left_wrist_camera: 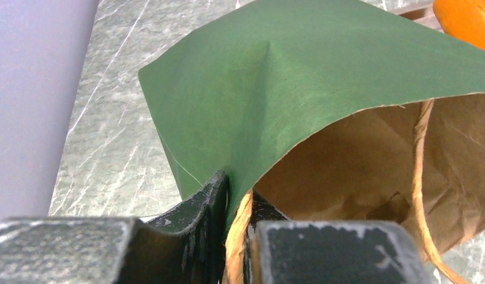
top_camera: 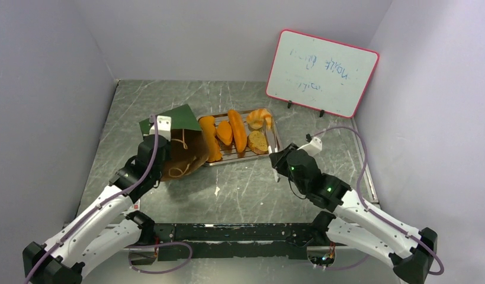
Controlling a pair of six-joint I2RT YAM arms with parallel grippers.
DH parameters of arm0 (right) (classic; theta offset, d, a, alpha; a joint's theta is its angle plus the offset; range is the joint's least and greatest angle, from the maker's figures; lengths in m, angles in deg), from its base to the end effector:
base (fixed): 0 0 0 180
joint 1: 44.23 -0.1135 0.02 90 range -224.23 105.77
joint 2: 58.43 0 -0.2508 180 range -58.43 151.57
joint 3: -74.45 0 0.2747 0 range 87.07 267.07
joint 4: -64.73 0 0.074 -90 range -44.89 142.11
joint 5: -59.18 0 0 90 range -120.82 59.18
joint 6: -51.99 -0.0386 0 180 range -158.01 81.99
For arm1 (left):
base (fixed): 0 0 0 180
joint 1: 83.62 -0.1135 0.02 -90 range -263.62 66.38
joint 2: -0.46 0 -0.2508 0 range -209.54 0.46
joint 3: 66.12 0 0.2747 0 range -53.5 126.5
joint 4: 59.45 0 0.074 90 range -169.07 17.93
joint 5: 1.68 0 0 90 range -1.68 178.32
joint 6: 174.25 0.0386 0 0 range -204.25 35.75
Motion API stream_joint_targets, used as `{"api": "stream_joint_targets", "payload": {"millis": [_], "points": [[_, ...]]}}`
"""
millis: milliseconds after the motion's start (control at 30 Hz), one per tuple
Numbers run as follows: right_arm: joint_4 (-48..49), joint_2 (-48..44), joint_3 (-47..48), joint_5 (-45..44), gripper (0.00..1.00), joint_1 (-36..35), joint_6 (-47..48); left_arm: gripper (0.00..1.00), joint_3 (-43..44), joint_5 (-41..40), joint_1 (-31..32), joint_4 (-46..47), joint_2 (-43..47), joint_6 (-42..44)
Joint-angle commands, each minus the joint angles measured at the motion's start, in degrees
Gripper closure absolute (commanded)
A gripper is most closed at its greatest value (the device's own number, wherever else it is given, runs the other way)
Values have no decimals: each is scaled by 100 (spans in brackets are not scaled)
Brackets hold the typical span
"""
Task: Take the fake bread out of the paper bag
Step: Place the fake bread in the container.
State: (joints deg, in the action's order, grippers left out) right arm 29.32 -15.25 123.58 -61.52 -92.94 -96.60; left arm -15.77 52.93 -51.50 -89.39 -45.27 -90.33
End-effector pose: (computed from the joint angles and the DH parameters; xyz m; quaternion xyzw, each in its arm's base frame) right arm 0.1492 0.1400 0.2609 0.2047 0.8183 0.2560 0.4723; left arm 0.1932 -0.0949 0.2701 0.0229 0.8209 0.0759 0.5656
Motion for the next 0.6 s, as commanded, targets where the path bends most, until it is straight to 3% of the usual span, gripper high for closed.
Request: {"api": "stream_joint_targets", "payload": {"millis": [0,567], "points": [[421,-223,-282,-375,100,36,-376,93,-172,350,-26,252,217,335],[887,-83,-932,244,100,73,-1068,93,485,147,-23,103,-16,-122]]}}
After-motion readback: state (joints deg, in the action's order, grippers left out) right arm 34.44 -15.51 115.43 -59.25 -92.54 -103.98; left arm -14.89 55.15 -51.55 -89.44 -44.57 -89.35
